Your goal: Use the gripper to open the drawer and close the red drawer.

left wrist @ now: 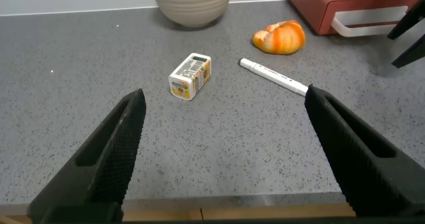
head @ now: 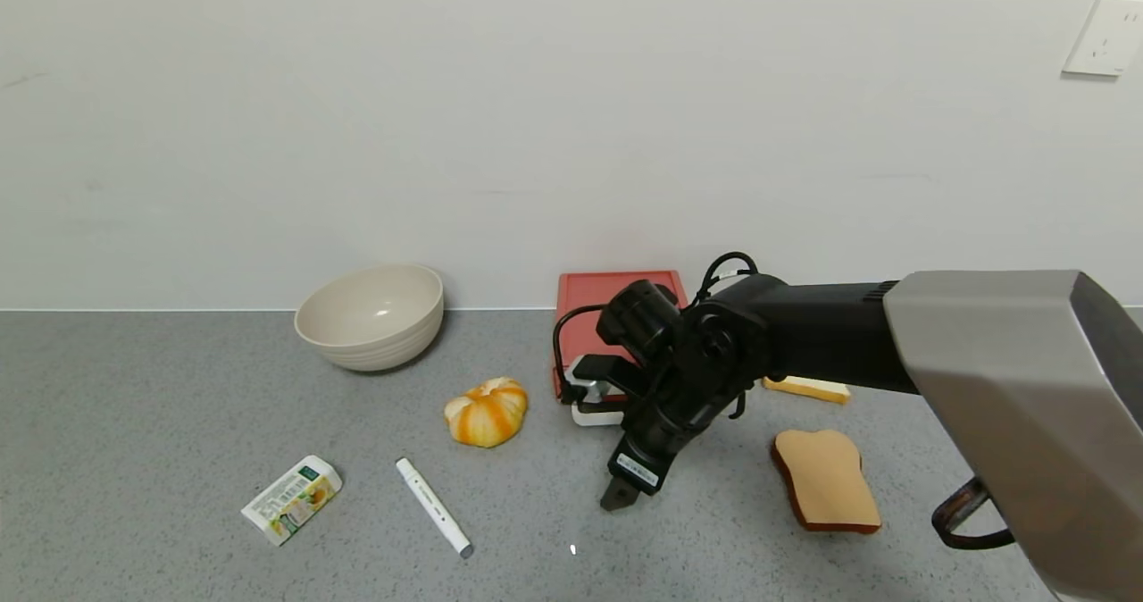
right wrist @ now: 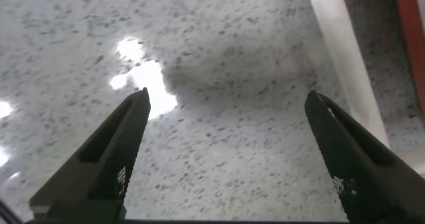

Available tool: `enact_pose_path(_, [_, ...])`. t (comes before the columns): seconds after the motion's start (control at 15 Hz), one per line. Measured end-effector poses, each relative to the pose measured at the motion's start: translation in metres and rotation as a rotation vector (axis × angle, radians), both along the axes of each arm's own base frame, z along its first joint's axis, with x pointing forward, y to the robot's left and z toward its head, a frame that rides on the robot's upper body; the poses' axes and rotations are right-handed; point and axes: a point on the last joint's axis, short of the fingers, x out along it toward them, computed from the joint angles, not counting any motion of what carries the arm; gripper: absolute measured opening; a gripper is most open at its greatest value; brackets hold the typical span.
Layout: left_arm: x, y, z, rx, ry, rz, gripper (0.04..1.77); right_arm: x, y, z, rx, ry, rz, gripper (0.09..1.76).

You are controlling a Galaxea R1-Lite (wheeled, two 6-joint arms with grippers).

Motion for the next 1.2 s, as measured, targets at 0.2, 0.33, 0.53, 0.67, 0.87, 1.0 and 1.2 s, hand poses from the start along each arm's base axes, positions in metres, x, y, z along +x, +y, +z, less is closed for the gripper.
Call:
enact_pose_path(0.2, [0.000, 0.000, 0.000, 0.000, 0.000, 0.000, 1.73, -0.013, -0.004, 0.021, 0.004, 0.002, 0.006, 1.71])
enact_pose_path(0.33, [0.000, 0.000, 0.000, 0.000, 0.000, 0.000, 1.73, -0.024, -0.011, 0.042, 0.018, -0.005, 0.001, 1.71])
enact_pose_path(0.53, [0.000, 0.000, 0.000, -0.001, 0.000, 0.000, 1.73, -0.042, -0.034, 0.080, 0.066, -0.035, -0.039, 1.71])
enact_pose_path(0.67, [0.000, 0.000, 0.000, -0.001, 0.000, 0.000, 1.73, -0.057, -0.057, 0.101, 0.090, -0.047, -0.067, 1.71])
enact_pose_path(0.87, [0.000, 0.000, 0.000, -0.002, 0.000, 0.000, 1.73, -0.088, -0.100, 0.127, 0.111, -0.068, -0.116, 1.71])
enact_pose_path(1.0, [0.000, 0.000, 0.000, -0.002, 0.000, 0.000, 1.73, -0.108, -0.134, 0.144, 0.148, -0.115, -0.171, 1.71])
enact_pose_path(1.2, [0.000, 0.000, 0.000, -0.002, 0.000, 0.000, 1.73, -0.136, -0.180, 0.159, 0.245, -0.227, -0.282, 1.71])
